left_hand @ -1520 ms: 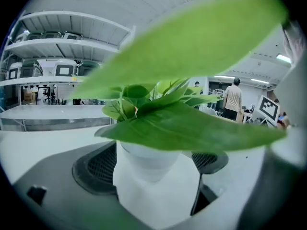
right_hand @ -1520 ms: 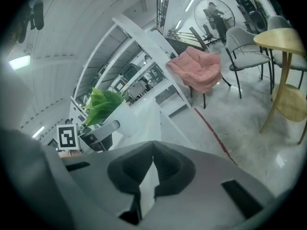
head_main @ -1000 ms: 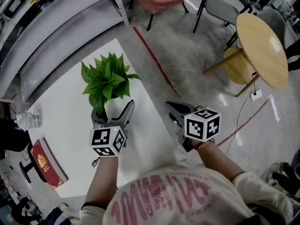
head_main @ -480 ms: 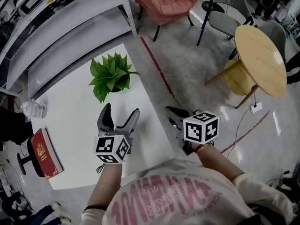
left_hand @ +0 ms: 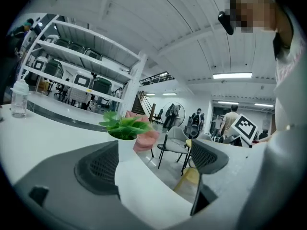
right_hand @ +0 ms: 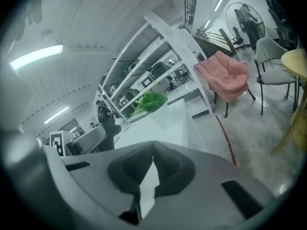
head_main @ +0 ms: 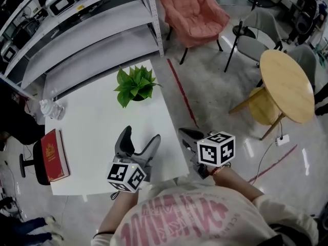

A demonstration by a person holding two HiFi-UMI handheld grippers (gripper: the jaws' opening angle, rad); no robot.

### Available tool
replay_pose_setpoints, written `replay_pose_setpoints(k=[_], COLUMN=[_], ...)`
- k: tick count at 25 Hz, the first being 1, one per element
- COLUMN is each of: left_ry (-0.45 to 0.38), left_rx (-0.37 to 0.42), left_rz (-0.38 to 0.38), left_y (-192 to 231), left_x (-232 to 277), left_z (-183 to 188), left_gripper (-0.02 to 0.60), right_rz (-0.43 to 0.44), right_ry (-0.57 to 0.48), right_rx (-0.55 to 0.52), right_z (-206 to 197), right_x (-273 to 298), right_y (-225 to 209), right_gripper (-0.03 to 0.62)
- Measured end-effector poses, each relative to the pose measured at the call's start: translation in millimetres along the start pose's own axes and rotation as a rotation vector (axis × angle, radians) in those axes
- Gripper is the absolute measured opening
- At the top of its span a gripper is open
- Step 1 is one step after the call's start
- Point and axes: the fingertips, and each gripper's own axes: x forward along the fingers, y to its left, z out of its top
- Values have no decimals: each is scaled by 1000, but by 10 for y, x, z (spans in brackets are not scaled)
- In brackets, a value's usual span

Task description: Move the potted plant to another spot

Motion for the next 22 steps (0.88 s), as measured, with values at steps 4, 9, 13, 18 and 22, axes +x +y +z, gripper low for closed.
replay_pose_setpoints(k=[4, 9, 13, 18, 22], left_ry=[-60, -134, -190, -221, -247], left_rx=[-22, -120, -139, -106, -92], left_rz=[-7, -63, -112, -149, -186], left_y=[-112, -228, -293, -321, -300], left_x=[-200, -351, -455, -630, -814], left_z=[207, 495, 779, 976, 1095], left_gripper=[477, 477, 476, 472, 429], right_rz=[53, 113, 155, 178, 185], right_ry=[-6, -30, -59, -103, -124], right_rx=[-35, -59, -83, -119, -147], right_z=[73, 238, 419, 558, 563], right_x=[32, 71, 105, 106, 156], right_y=[230, 506, 753, 1008, 1210], right_gripper=[6, 6, 6, 6, 6])
